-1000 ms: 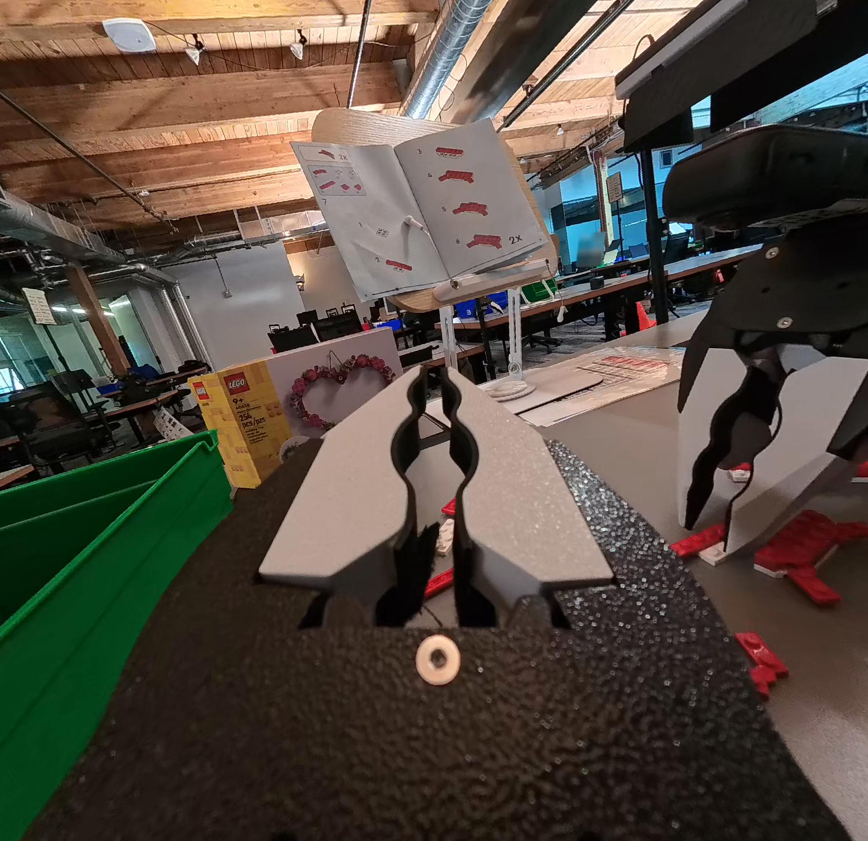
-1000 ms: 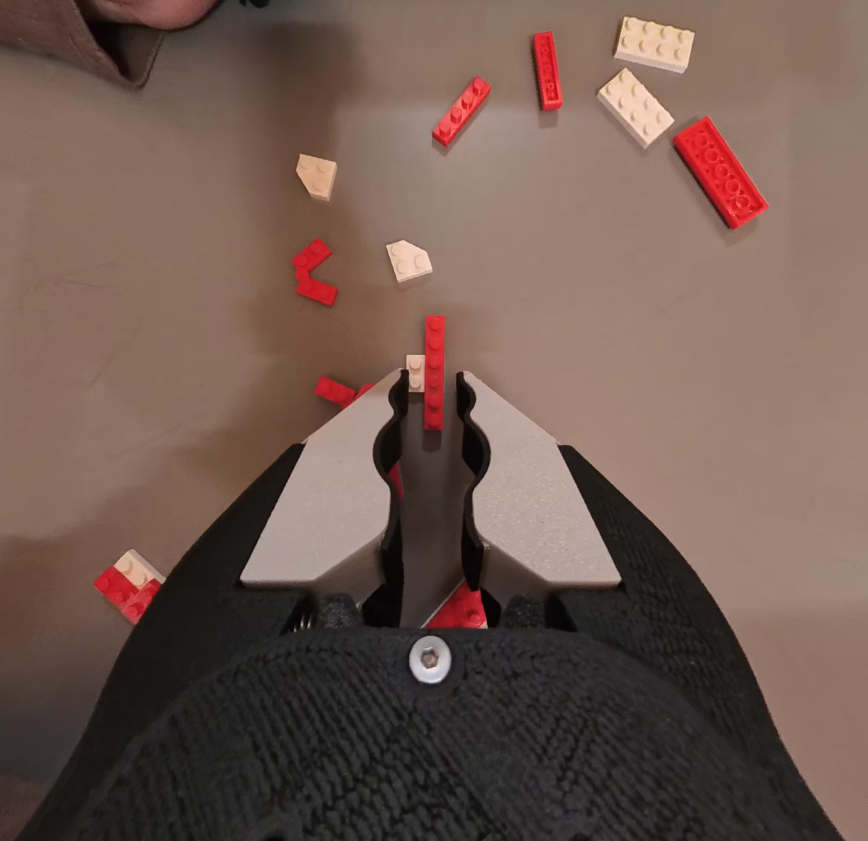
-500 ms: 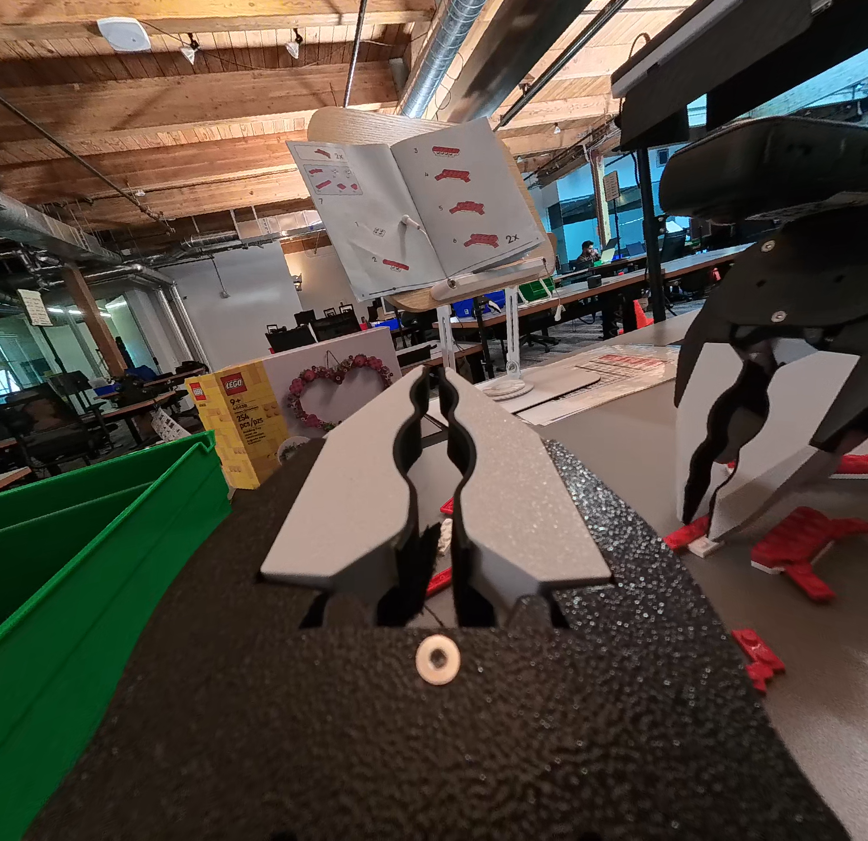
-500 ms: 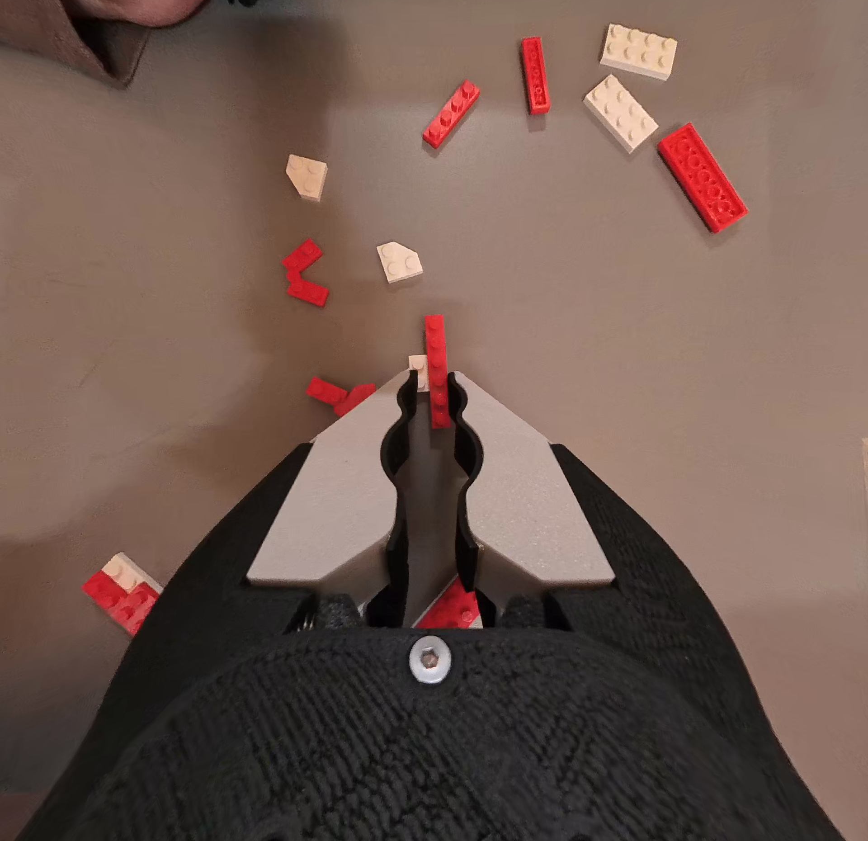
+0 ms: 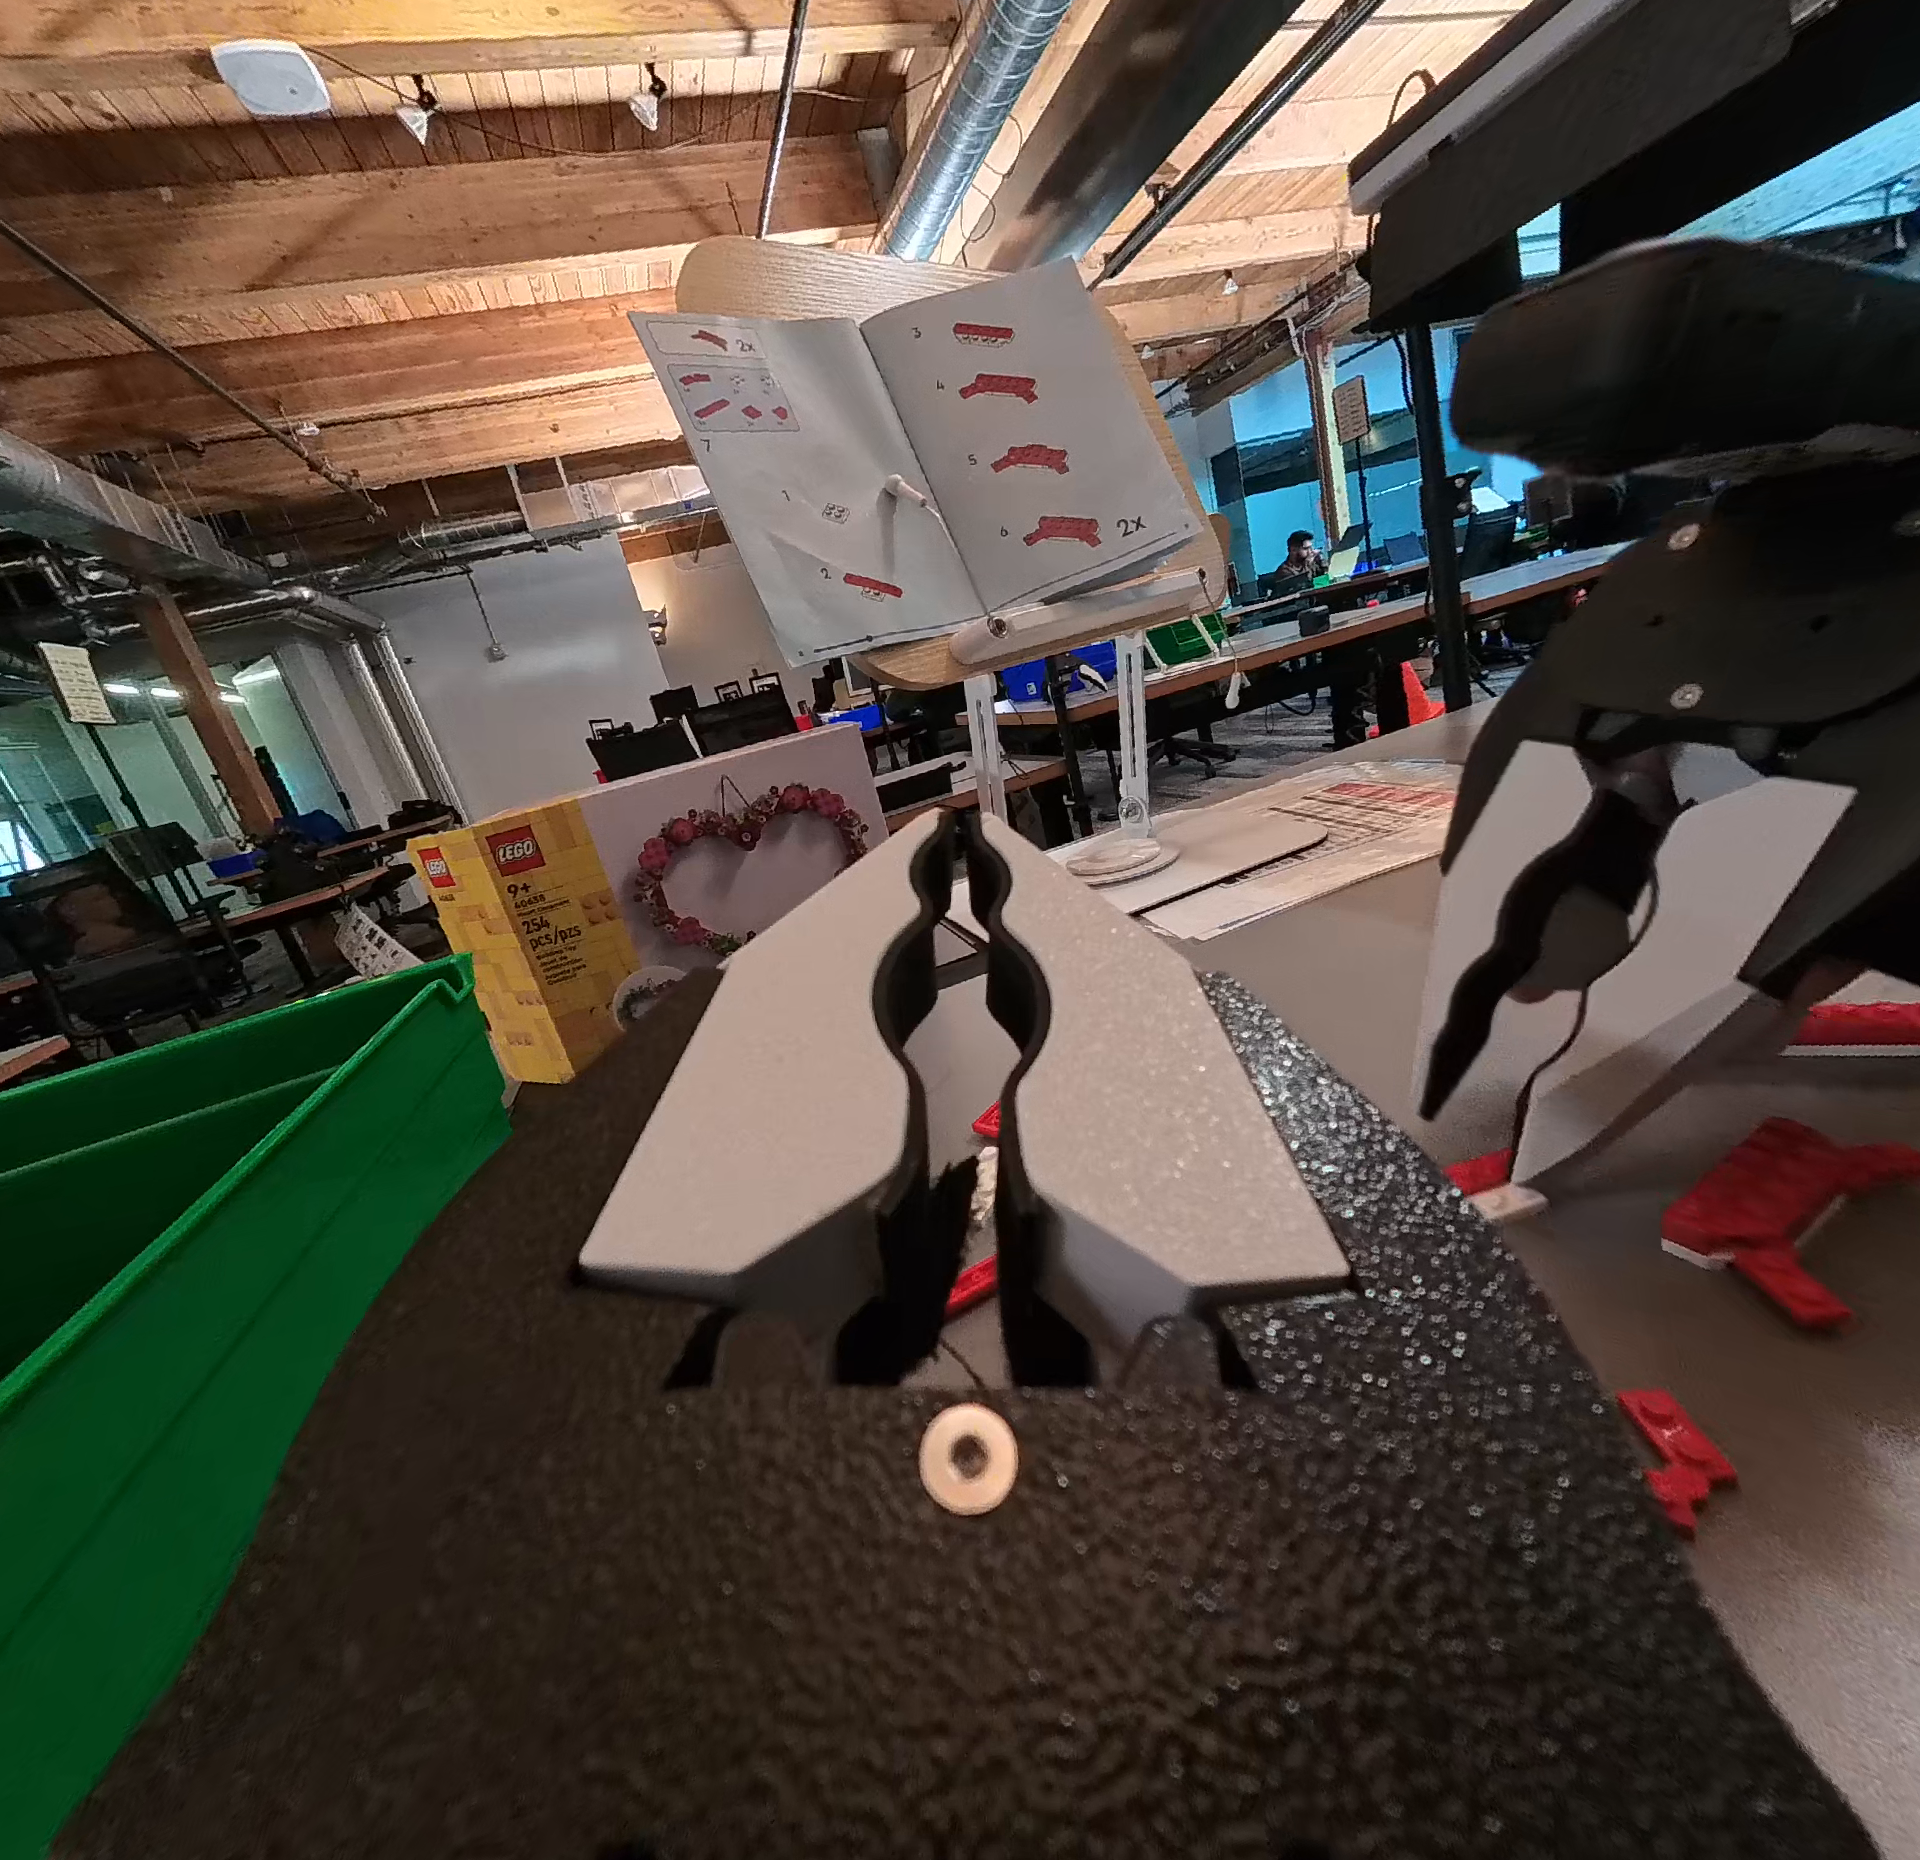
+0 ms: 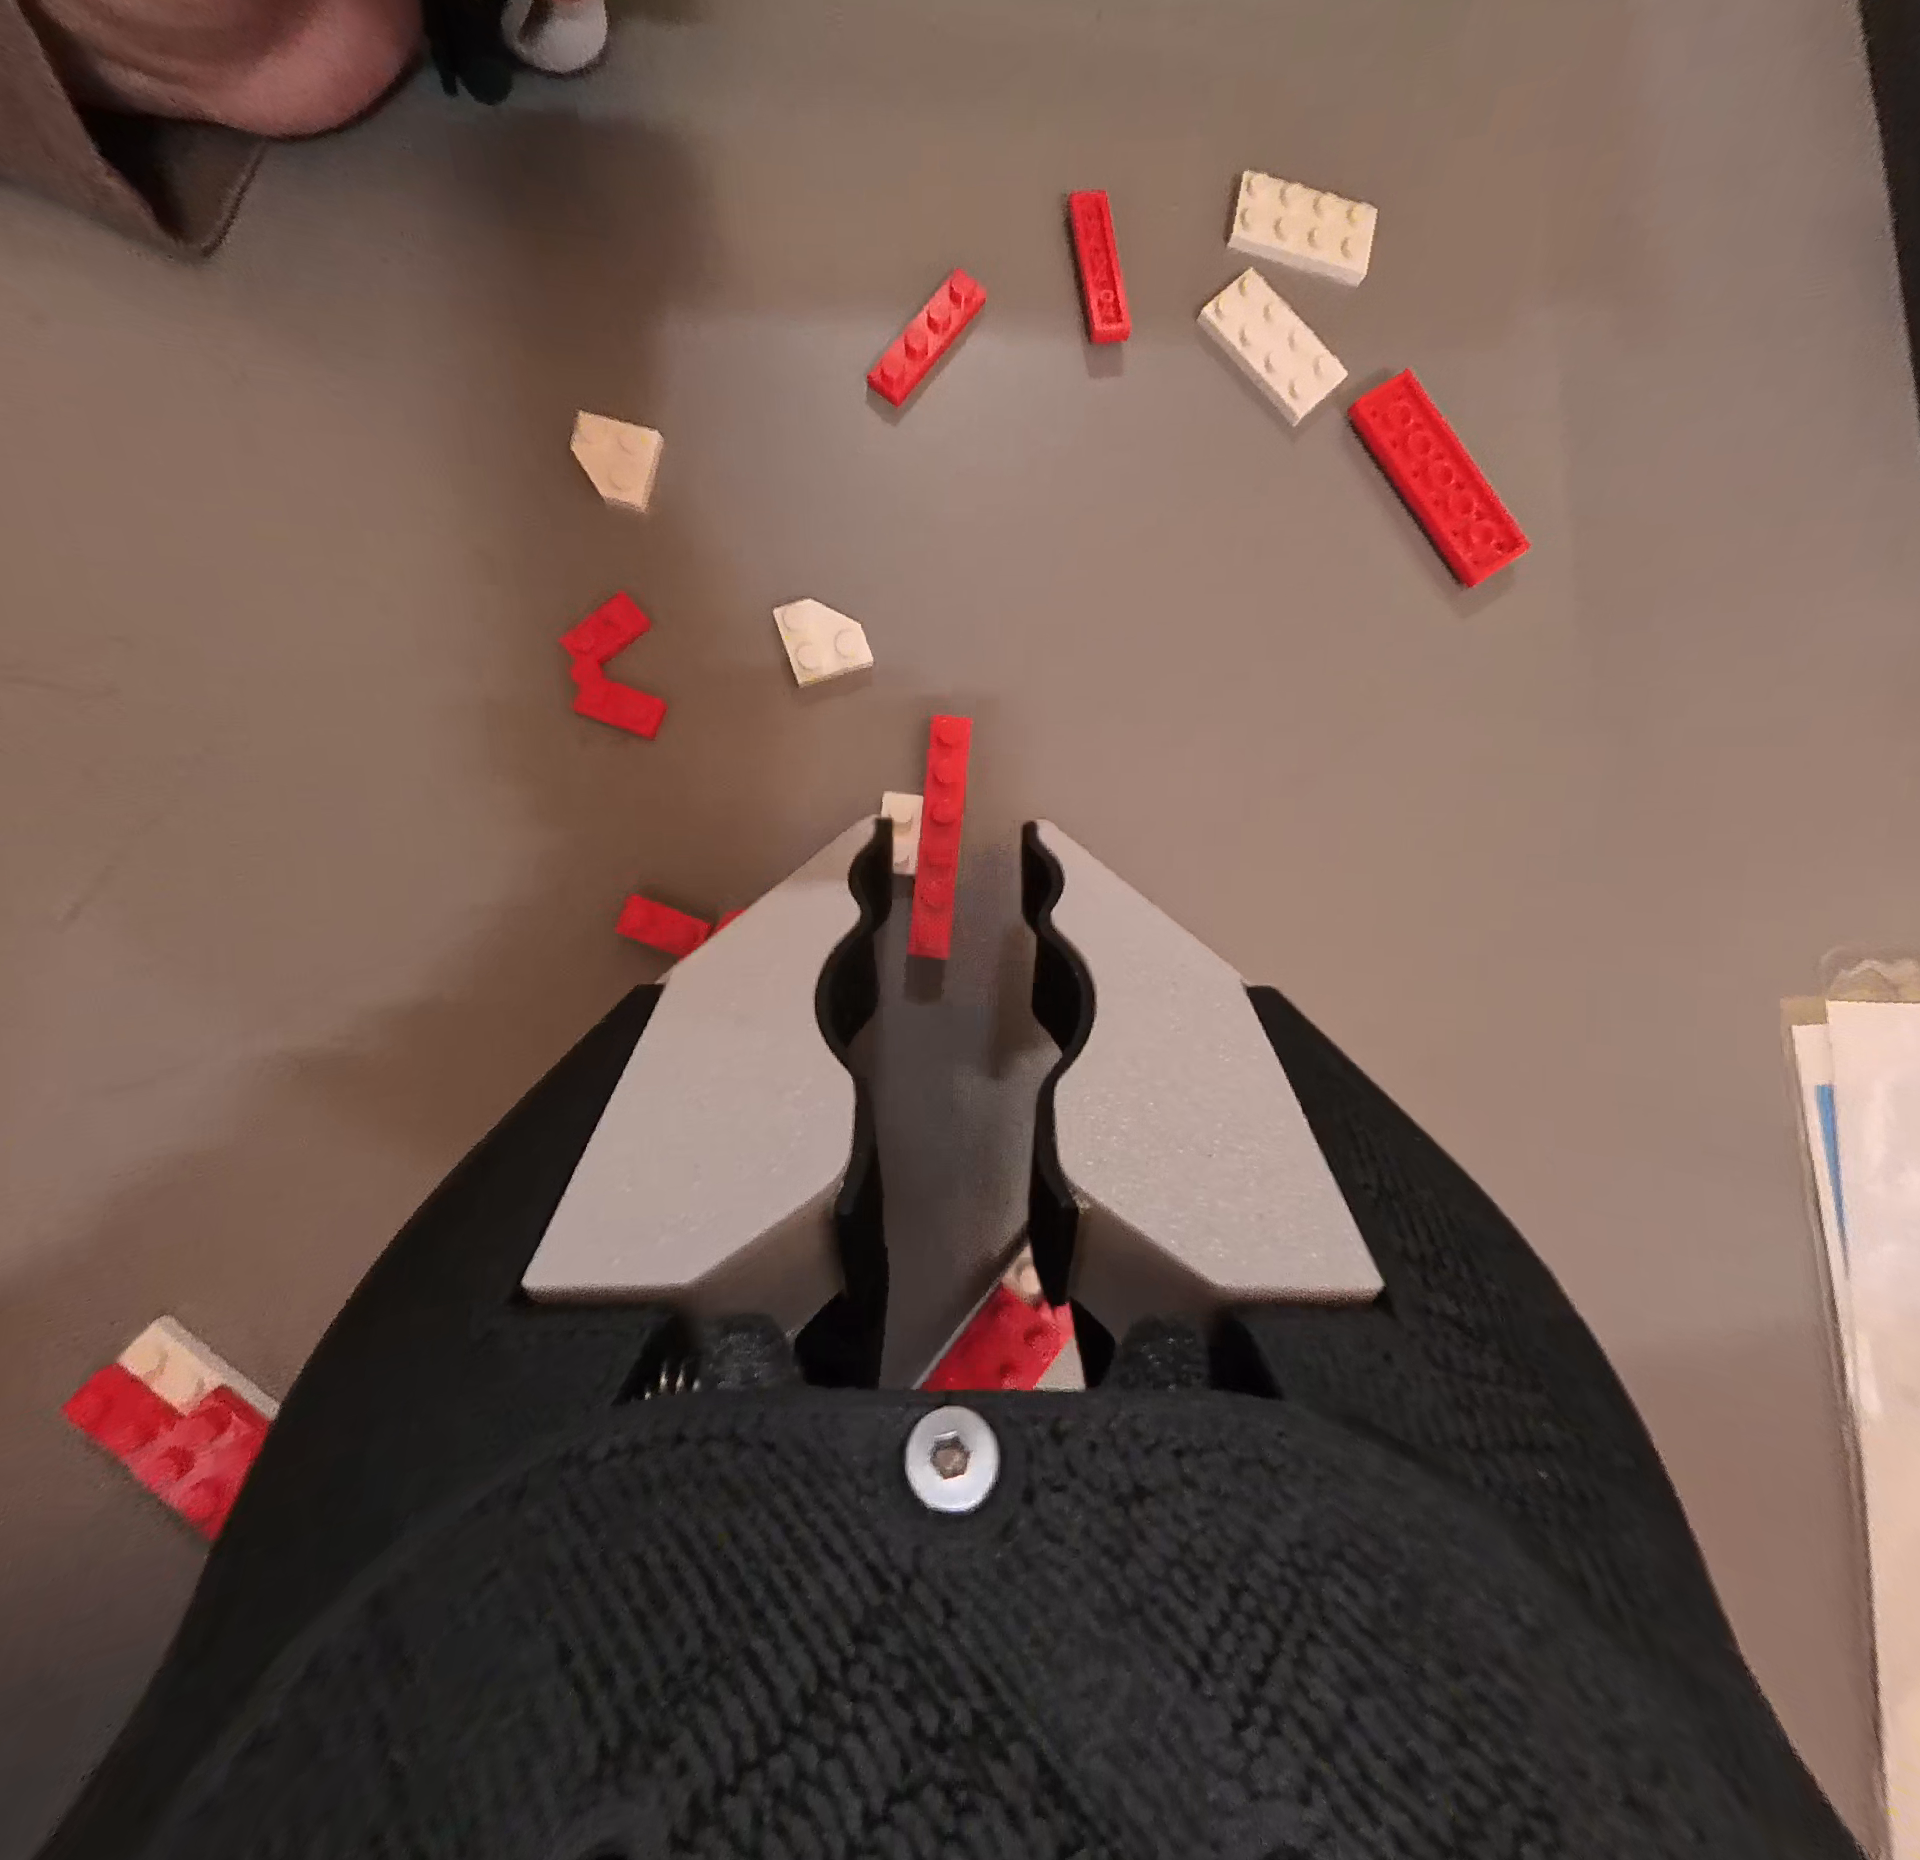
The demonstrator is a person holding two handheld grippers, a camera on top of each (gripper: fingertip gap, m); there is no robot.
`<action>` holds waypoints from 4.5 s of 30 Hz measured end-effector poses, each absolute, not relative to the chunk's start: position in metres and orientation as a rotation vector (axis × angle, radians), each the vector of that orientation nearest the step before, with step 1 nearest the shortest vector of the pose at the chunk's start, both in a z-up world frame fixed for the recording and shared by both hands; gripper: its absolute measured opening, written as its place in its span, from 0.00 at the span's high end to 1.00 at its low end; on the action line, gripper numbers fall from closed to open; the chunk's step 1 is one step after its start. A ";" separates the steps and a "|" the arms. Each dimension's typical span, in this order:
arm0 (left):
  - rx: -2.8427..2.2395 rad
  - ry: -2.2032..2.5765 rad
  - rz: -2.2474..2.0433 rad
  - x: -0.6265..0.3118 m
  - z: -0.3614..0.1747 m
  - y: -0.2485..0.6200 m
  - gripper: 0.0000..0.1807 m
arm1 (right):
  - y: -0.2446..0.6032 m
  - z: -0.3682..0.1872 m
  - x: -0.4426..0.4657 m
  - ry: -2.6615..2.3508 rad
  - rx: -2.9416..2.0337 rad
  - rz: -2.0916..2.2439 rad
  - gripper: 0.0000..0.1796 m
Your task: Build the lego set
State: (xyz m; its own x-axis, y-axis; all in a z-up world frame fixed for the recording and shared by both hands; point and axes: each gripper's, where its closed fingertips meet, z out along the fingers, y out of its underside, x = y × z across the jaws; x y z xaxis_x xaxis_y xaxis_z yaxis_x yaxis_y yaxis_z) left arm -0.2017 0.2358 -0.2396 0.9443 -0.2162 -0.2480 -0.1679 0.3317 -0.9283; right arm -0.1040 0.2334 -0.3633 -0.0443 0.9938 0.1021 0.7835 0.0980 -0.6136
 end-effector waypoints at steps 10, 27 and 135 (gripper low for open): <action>-1.240 0.358 -0.032 -0.201 -0.240 0.236 1.00 | 0.196 -0.354 -0.135 -1.947 -1.613 0.763 0.83; -1.239 0.360 -0.035 -0.200 -0.239 0.236 1.00 | 0.198 -0.371 -0.138 -1.982 -1.685 0.686 0.86; -1.243 0.362 -0.042 -0.200 -0.240 0.236 1.00 | 0.220 -0.372 -0.109 -1.936 -1.767 0.571 0.92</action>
State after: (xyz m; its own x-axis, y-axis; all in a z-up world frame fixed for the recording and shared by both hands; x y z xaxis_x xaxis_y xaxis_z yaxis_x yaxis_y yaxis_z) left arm -0.2001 0.2356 -0.2399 0.9423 -0.2263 -0.2466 -0.1644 0.3288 -0.9300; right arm -0.1088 0.2204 -0.3716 -0.0742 0.9958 0.0537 0.8071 0.0916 -0.5833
